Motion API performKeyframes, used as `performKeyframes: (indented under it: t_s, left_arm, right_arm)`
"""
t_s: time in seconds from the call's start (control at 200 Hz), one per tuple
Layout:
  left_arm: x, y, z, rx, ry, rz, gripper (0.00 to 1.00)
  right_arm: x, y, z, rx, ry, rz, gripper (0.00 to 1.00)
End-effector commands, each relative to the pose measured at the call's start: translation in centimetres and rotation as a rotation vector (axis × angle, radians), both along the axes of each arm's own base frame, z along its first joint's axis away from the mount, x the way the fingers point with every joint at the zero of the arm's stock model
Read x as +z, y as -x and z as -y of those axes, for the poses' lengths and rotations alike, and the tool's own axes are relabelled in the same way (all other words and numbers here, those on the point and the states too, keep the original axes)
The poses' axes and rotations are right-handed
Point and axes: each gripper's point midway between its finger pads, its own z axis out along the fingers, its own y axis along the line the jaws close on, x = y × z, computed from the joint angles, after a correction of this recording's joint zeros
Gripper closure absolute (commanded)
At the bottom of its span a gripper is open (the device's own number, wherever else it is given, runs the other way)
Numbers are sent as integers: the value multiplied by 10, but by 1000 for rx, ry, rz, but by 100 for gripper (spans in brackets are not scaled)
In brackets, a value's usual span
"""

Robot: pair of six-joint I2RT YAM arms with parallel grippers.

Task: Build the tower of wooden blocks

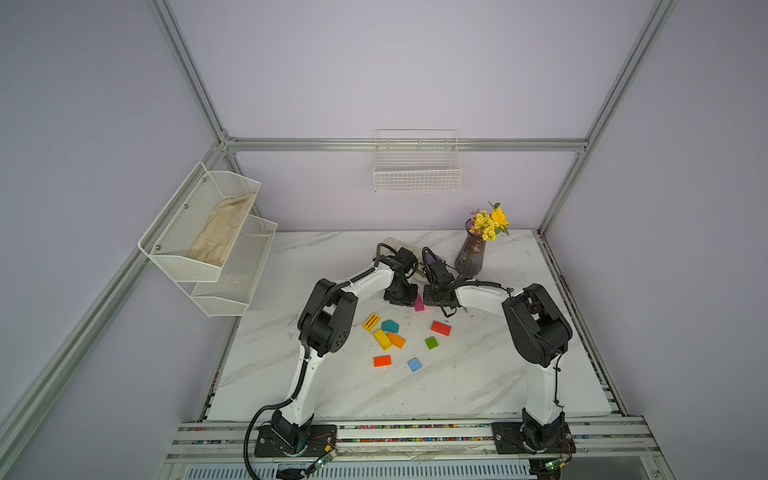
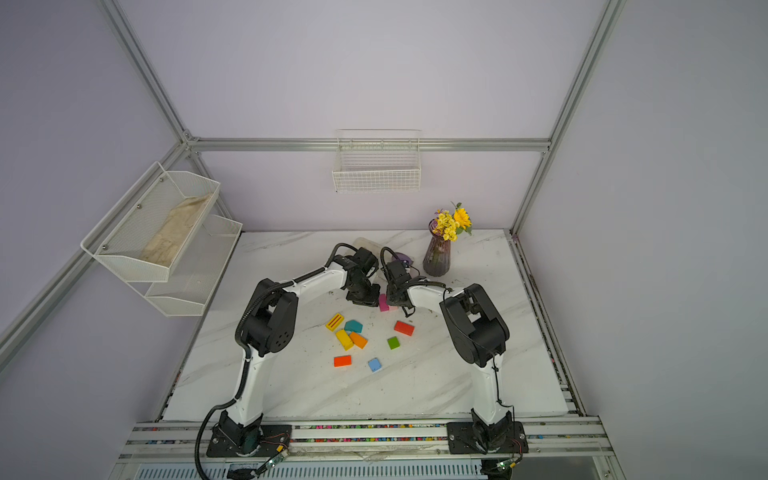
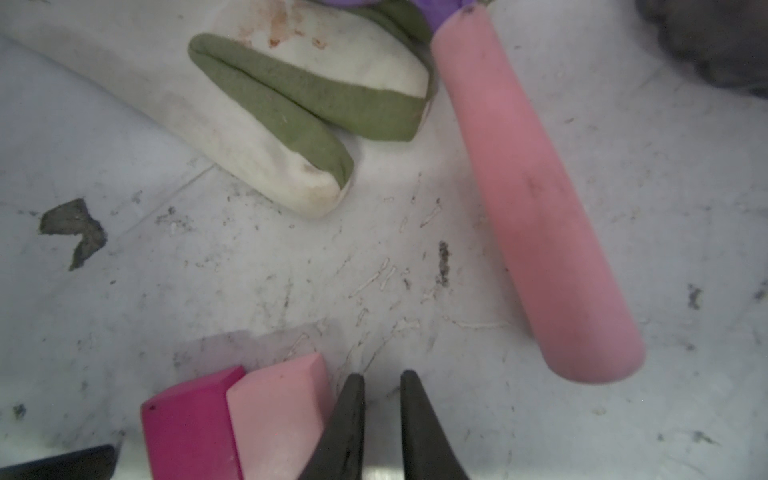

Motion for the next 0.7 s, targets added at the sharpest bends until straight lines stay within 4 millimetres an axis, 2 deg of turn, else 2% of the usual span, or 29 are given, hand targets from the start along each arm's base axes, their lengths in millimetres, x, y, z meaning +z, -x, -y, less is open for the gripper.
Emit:
performKeyframes:
  t_s: [0.0,0.33,0.695]
  left_arm:
    - [-43,5,-10,-6,-103,-49,63]
    - [-32,3,-16,8,-127,-22,63]
    - [-25,4,-18,11,-126,-11,57]
  right_arm:
    - [-35,42,1,34,20,-163,79]
    - [-31,40,4,25,35,-150,79]
    - [-12,37,9,2,39,-108,74]
